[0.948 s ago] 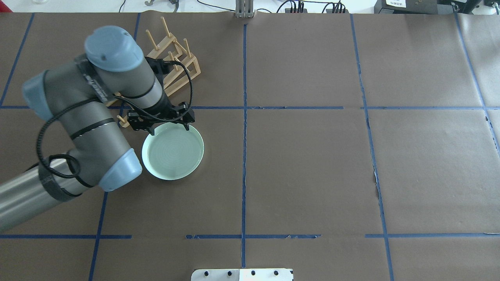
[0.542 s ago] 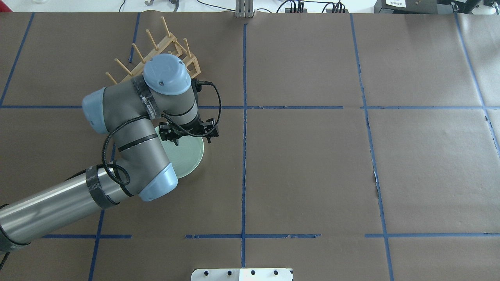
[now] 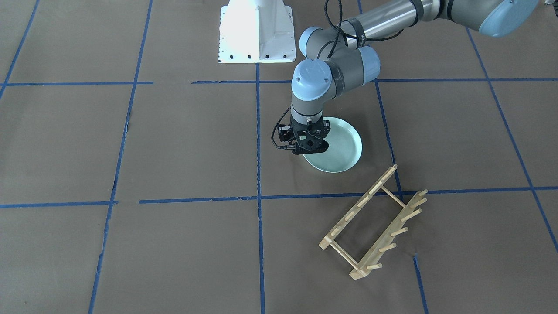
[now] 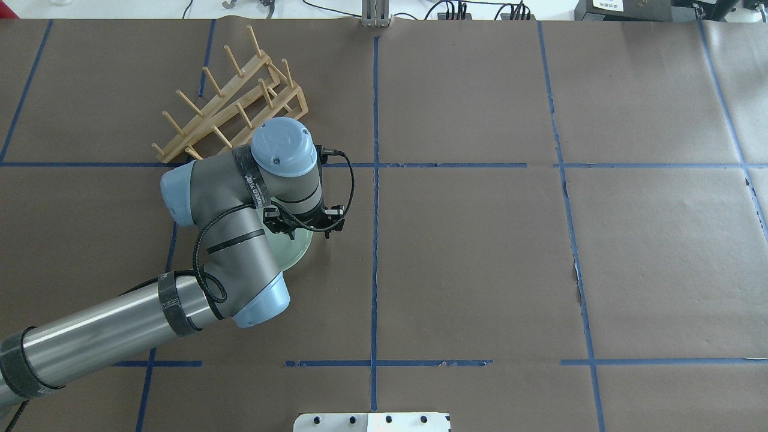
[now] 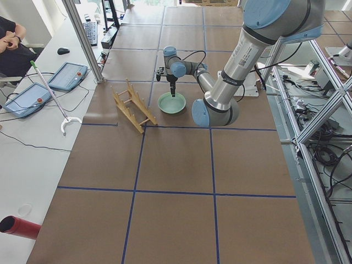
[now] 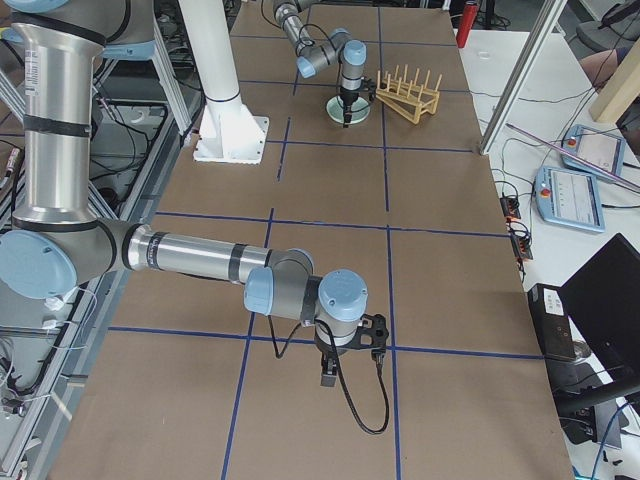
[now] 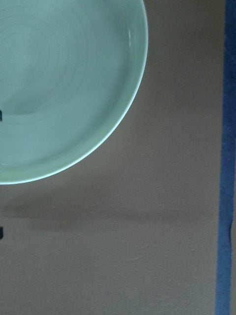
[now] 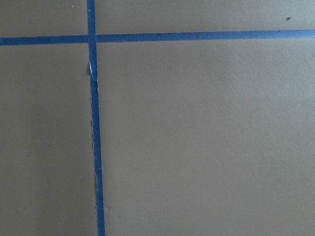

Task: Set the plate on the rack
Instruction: 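Close the left gripper on the plate's rim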

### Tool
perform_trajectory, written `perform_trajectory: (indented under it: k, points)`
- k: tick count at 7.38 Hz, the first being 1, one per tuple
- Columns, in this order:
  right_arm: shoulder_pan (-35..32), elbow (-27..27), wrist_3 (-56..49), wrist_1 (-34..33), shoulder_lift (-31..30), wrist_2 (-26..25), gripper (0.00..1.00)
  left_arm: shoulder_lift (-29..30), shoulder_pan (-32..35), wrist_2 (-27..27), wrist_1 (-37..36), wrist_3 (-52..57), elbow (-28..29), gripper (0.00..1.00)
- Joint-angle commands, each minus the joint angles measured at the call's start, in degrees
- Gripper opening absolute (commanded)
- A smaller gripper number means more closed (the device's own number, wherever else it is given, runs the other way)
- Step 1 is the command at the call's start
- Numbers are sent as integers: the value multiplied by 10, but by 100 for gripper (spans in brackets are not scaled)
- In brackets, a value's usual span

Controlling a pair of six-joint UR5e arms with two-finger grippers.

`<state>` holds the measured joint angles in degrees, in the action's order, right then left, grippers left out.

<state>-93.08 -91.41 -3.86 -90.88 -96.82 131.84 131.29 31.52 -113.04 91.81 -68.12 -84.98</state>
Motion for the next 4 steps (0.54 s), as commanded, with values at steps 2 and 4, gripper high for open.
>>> perform_trajectory:
  k: [2, 4]
  points:
    - [0, 0, 0, 0, 0, 0, 100, -2, -1, 0, 0, 0, -2, 0]
    - [0, 0, 0, 0, 0, 0, 100, -2, 9, -2, 4, -7, -11, 0]
